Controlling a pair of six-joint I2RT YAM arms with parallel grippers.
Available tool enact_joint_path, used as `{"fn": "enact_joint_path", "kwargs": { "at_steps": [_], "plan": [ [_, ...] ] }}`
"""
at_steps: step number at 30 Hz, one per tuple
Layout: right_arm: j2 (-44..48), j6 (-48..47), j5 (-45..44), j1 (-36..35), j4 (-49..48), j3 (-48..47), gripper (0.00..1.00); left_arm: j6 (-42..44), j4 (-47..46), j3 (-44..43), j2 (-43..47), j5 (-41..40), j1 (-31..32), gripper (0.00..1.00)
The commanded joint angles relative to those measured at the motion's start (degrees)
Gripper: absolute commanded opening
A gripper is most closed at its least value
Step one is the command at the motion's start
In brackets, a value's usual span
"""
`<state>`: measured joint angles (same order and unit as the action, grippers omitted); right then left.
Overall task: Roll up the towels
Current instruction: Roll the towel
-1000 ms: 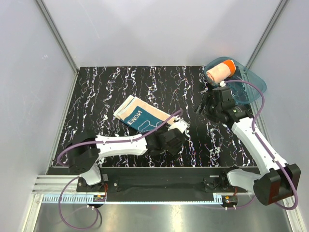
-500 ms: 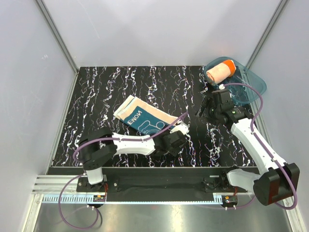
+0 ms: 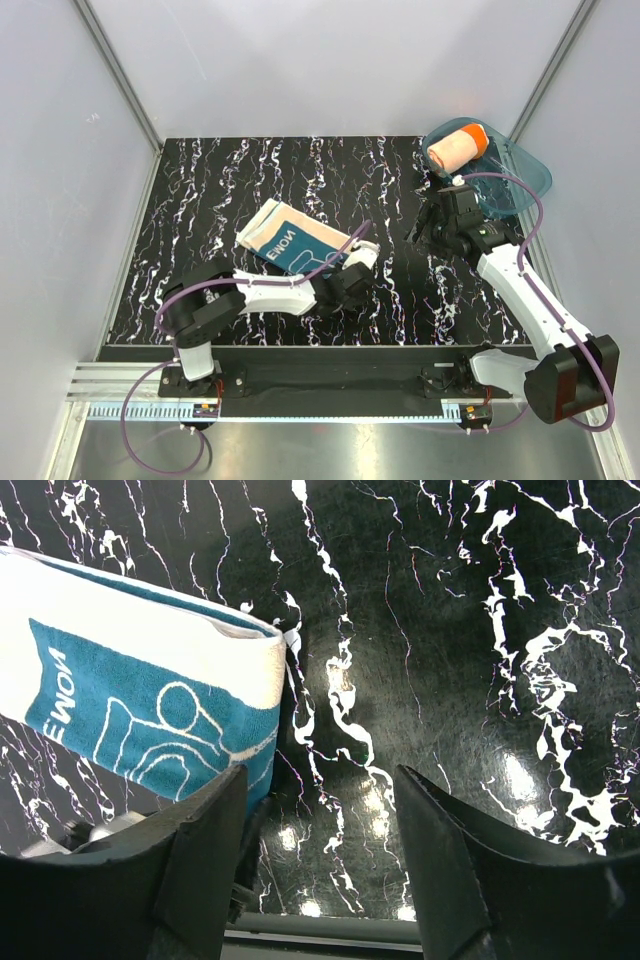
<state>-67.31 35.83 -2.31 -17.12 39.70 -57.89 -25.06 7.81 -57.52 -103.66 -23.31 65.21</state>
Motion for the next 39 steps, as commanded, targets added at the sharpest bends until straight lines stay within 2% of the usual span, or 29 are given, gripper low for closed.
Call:
{"fn": "enact_joint_path", "kwargs": {
  "at_steps": [1, 2, 3, 4, 6, 9, 13, 18, 19, 22, 32, 35, 39],
  "plan": [
    [0.51, -0.33, -0.16, 0.34, -1.38, -0.30, 0.66, -2.45, 1.15, 2.41, -0.58, 4.67, -0.70, 0.38],
    [0.51, -0.33, -0.16, 0.34, -1.21, -0.21, 0.66, -2.45, 1.06, 2.50, -0.49, 4.76, -0.70, 0.26],
    [0.42, -0.33, -0.07, 0.34, -1.29, -0.21, 0.64, -2.45, 0.98, 2.50, -0.41, 4.85, -0.70, 0.21],
    [0.51, -0.33, -0.07, 0.42, -1.29, -0.12, 0.63, -2.45, 1.06, 2.50, -0.41, 4.85, -0.70, 0.10],
    [0.42, -0.24, 0.02, 0.43, -1.38, -0.03, 0.61, -2.54, 1.59, 1.97, 0.03, 5.03, -0.70, 0.00],
    [0.60, 0.02, 0.72, 0.34, -1.65, -0.03, 0.58, -2.80, 2.03, 2.06, 2.14, 6.96, -0.79, 0.00],
    [0.34, 0.64, 2.13, 0.43, -2.00, -0.91, 0.57, -4.47, 2.64, 1.44, 6.18, 14.58, -1.75, 0.00],
    [-0.89, -0.67, 10.46, 0.42, -4.45, -2.14, 0.54, -11.74, 2.56, 0.91, 9.08, 22.95, -5.17, 0.00],
    [-1.33, -0.77, 14.05, 0.34, -5.76, -2.14, 0.53, -13.25, 0.99, 1.87, 9.78, 28.35, -7.27, 0.00],
    [-2.30, -0.77, 18.64, 0.34, -7.70, -1.70, 0.52, -19.57, -4.45, 5.99, 11.19, 36.99, -11.58, 0.00],
    [-1.95, 0.37, 28.31, 0.25, -16.31, 2.16, 0.53, -33.82, -15.62, 14.53, 11.81, 55.29, -22.84, 0.00],
    [-2.30, 1.43, 31.66, -0.27, -20.53, 4.70, 0.53, -40.66, -22.65, 17.43, 10.76, 61.53, -26.18, 0.00],
    [-4.05, 1.52, 32.72, -2.99, -24.58, 7.17, 0.56, -40.86, -17.86, 17.35, 9.97, 62.95, -29.43, 0.00]
  ]
}}
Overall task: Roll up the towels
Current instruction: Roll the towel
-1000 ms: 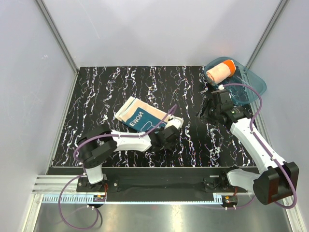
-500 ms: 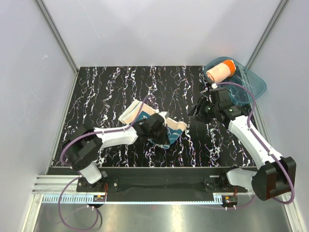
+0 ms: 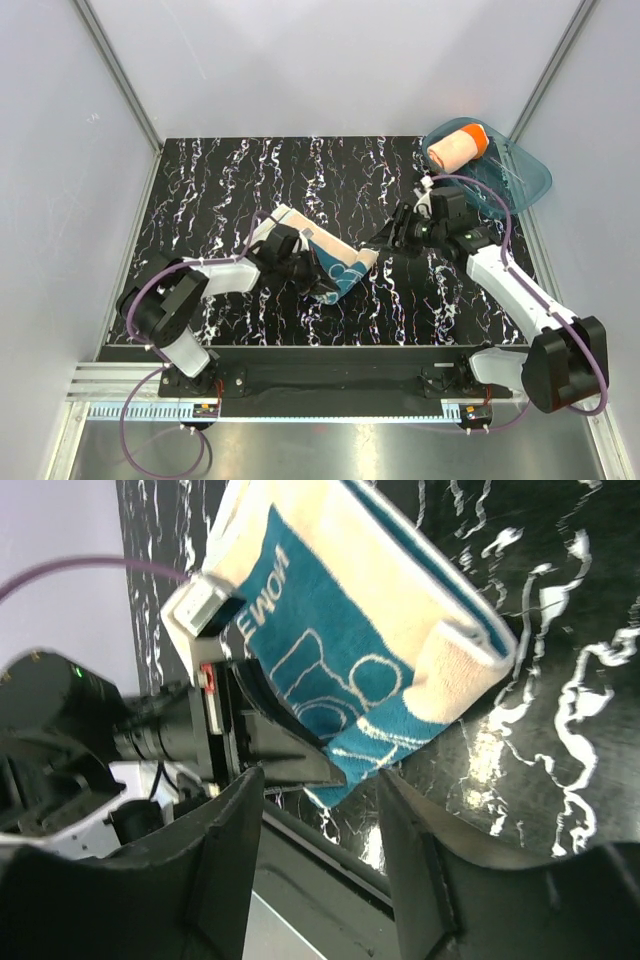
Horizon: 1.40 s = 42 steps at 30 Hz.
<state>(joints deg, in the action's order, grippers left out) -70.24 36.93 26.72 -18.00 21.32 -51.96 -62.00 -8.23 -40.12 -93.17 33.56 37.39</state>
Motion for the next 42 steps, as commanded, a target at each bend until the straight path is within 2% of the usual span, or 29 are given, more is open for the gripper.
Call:
{"fn": "enact_joint_path", "kwargs": {
  "at_steps": [1, 5, 12, 17, 23, 31, 37, 42],
  "plan": [
    [-1.56, 0.25, 3.17, -2.65, -7.16, 1.69, 0.59, -4.62, -1.88, 0.39, -1.22, 6.77, -2.14, 0.00],
    [-4.38, 0.25, 0.09, -5.29, -10.24, 4.14, 0.62, -10.41, -8.63, 3.55, -3.77, 11.26, -4.25, 0.00],
    [-9.92, 1.83, -3.68, -7.13, -15.34, 6.61, 0.59, -17.63, -19.71, 6.98, -8.52, 16.88, -7.50, 0.00],
    [-9.92, 2.97, -6.33, -9.33, -17.27, 9.42, 0.60, -19.56, -20.59, 6.11, -10.19, 18.99, -9.43, 0.00],
    [-14.04, 6.13, -5.54, -10.21, -24.30, 12.76, 0.59, -19.48, -19.63, 5.05, -11.60, 20.75, -11.02, 0.00],
    [-19.76, 7.19, -5.19, -10.92, -29.84, 11.71, 0.60, -20.00, -19.72, 4.44, -13.62, 22.16, -11.72, 0.00],
    [-23.80, 10.26, -4.75, -11.18, -38.63, 13.55, 0.59, -20.27, -19.98, 4.00, -14.85, 22.86, -11.72, 0.00],
    [-27.66, 11.32, -4.75, -11.88, -43.55, 13.65, 0.55, -20.97, -21.39, 4.52, -15.20, 23.48, -11.72, 0.00]
  ]
}}
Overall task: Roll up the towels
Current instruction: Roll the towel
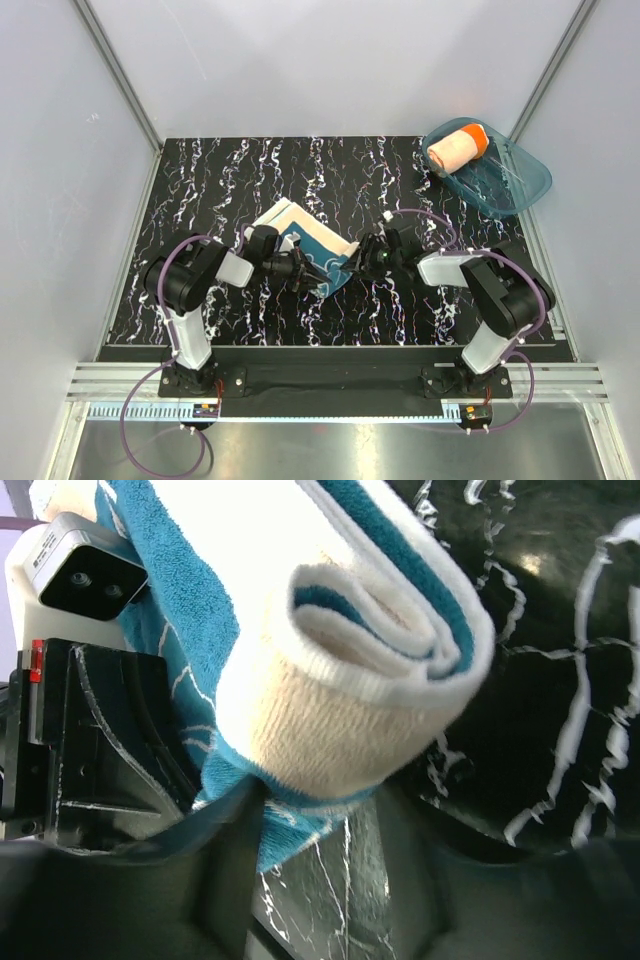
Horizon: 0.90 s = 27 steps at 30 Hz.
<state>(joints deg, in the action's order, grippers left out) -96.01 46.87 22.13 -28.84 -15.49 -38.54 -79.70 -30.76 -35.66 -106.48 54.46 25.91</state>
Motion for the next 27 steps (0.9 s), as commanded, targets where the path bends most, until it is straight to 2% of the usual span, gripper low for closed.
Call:
{"fn": "enact_joint_path", "kwargs": {
  "at_steps": [1, 3, 4, 5, 6, 7, 9, 10, 11, 13, 14, 16, 19, 20, 22, 23, 25, 27],
  "plan": [
    [-2.60, 1.47, -0.24, -1.22, -6.92, -0.21, 0.49, -3.62, 0.62, 0.32, -1.89, 2.67, -0.25, 0.00],
    [-3.92, 1.73, -0.60, -1.39, -7.71, -0.39, 0.38, -5.28, -1.75, 1.11, -1.89, 2.76, -0.25, 0.00],
    [-4.27, 1.99, -0.94, -1.39, -7.72, -0.56, 0.27, -5.81, -2.45, 1.38, -1.81, 2.93, -0.25, 0.00],
    [-4.80, 2.08, -1.04, -1.39, -7.63, -0.57, 0.22, -6.34, -3.24, 1.47, -1.54, 3.02, -0.25, 0.01],
    [-4.80, 2.17, -1.56, -1.48, -6.76, -0.83, 0.19, -6.17, -3.25, 1.56, -1.28, 3.11, -0.25, 0.04],
    [-4.54, 2.17, -2.17, -1.40, -4.49, -1.27, 0.08, -5.47, -2.64, 1.56, -0.15, 2.94, -0.16, 0.08],
    [-3.75, 1.82, -3.22, -1.48, -1.16, -1.88, 0.00, -1.36, 3.39, 0.51, 1.70, 1.62, -0.25, 0.18],
    [-3.05, 1.30, -3.76, -1.40, 0.44, -2.58, 0.00, 5.45, 8.21, -1.93, 2.75, 0.66, -0.25, 0.27],
    [-1.57, 0.94, -4.81, -1.39, 4.63, -3.02, 0.00, 9.26, 19.05, -3.87, 4.94, -2.13, -0.25, 0.31],
    [-0.07, -0.37, -5.78, -1.39, 9.05, -4.95, 0.00, 19.17, 29.05, -8.95, 6.62, -5.05, -0.25, 0.40],
    [1.42, -0.90, -6.74, -1.39, 13.77, -5.74, 0.00, 22.02, 37.10, -10.55, 7.85, -7.67, -0.16, 0.41],
    [2.66, -2.56, -7.62, -1.39, 19.06, -8.20, 0.00, 29.12, 46.78, -14.85, 9.09, -10.85, -0.07, 0.44],
    [4.25, -4.15, -9.30, -1.57, 27.51, -11.36, 0.00, 37.91, 56.05, -19.87, 12.25, -22.43, 0.80, 0.44],
    [4.60, -4.42, -10.08, -1.57, 31.01, -12.16, 0.00, 40.56, 62.69, -25.63, 14.08, -32.56, 3.68, 0.45],
    [4.60, -5.29, -10.61, -1.83, 34.28, -14.26, 0.00, 46.62, 70.79, -31.20, 15.42, -44.73, 8.95, 0.46],
    [4.51, -5.30, -11.23, -2.09, 36.64, -14.89, 0.00, 47.87, 71.71, -34.88, 16.12, -53.49, 14.11, 0.45],
    [4.16, -5.74, -11.14, -2.27, 38.59, -16.64, 0.00, 50.33, 71.11, -36.14, 16.91, -58.74, 20.45, 0.45],
    [3.11, -6.00, -11.50, -2.54, 40.97, -17.79, 0.00, 51.74, 69.80, -36.24, 17.62, -64.37, 24.17, 0.45]
  ]
}}
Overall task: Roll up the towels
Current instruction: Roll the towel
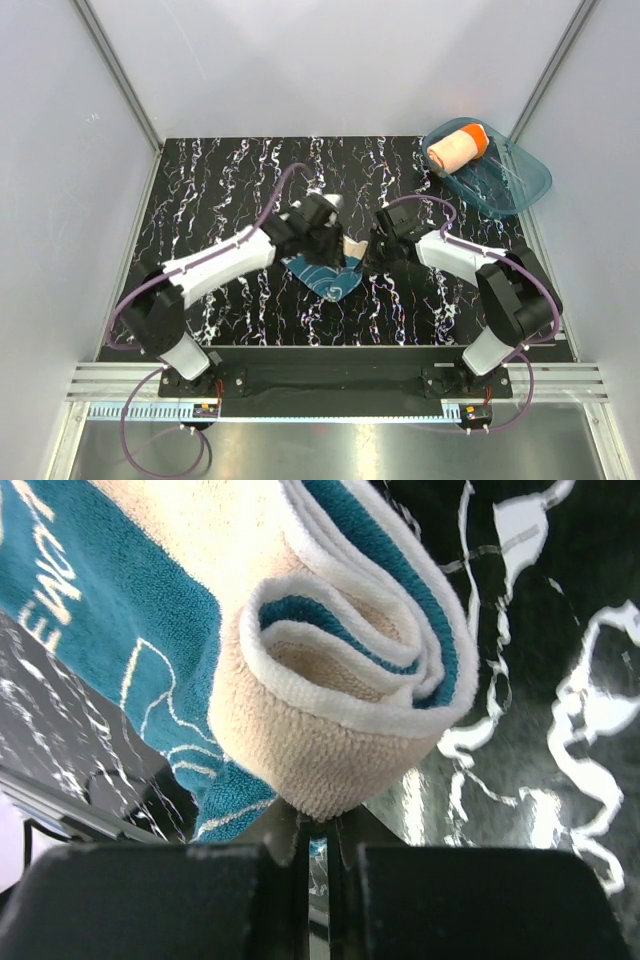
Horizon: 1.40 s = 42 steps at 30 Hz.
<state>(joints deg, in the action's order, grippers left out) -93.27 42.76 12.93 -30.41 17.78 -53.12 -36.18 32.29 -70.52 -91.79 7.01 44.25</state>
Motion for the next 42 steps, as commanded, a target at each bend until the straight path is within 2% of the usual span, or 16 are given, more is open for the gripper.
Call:
{"fn": "enact_joint_path", "kwargs": {
  "at_steps": [1, 4, 8, 10, 18, 23, 28, 31, 35, 38, 42],
  "plan": [
    [0.11, -2.07, -2.29, -1.14, 8.32, -4.08, 0.00, 9.37, 5.60, -1.29, 3.02, -18.76, 9.33, 0.45],
    [-1.03, -2.33, -2.56, -1.23, 10.34, -5.41, 0.00, 10.78, 3.92, -0.76, 1.62, -24.74, 14.70, 0.46],
    [-1.03, -2.68, -2.56, -1.23, 11.40, -6.11, 0.00, 10.17, 3.04, 0.64, -0.14, -28.44, 17.80, 0.48],
    [-0.95, -2.95, -2.65, -1.31, 11.66, -6.20, 0.00, 9.90, 1.21, 2.57, -0.15, -29.06, 18.33, 0.53],
    [-0.77, -3.04, -2.12, -1.32, 12.10, -6.11, 0.00, 10.87, -8.38, 8.82, -0.06, -23.71, 18.68, 0.62],
    [-1.38, -2.95, -2.12, -1.31, 11.75, -6.03, 0.00, 9.99, -12.78, 10.66, 2.04, -21.77, 19.73, 0.62],
    [-2.26, -3.12, -2.03, -1.31, 11.93, -6.20, 0.00, 11.22, -11.64, 9.70, 7.67, -29.22, 23.33, 0.60],
    [-2.53, -3.30, -1.85, -1.31, 12.28, -6.73, 0.00, 13.15, -10.94, 9.17, 8.47, -30.82, 26.22, 0.57],
    [-2.26, -3.48, -2.20, -1.40, 13.07, -7.52, 0.00, 14.39, -11.29, 9.87, 6.89, -31.62, 30.10, 0.57],
    [-1.91, -3.56, -2.21, -1.31, 13.42, -7.70, 0.00, 14.04, -13.04, 11.10, 4.43, -29.33, 30.72, 0.56],
    [-1.47, -3.74, -2.20, -1.40, 13.86, -7.70, 0.00, 13.33, -15.15, 11.37, 1.88, -30.46, 30.90, 0.56]
  ]
}}
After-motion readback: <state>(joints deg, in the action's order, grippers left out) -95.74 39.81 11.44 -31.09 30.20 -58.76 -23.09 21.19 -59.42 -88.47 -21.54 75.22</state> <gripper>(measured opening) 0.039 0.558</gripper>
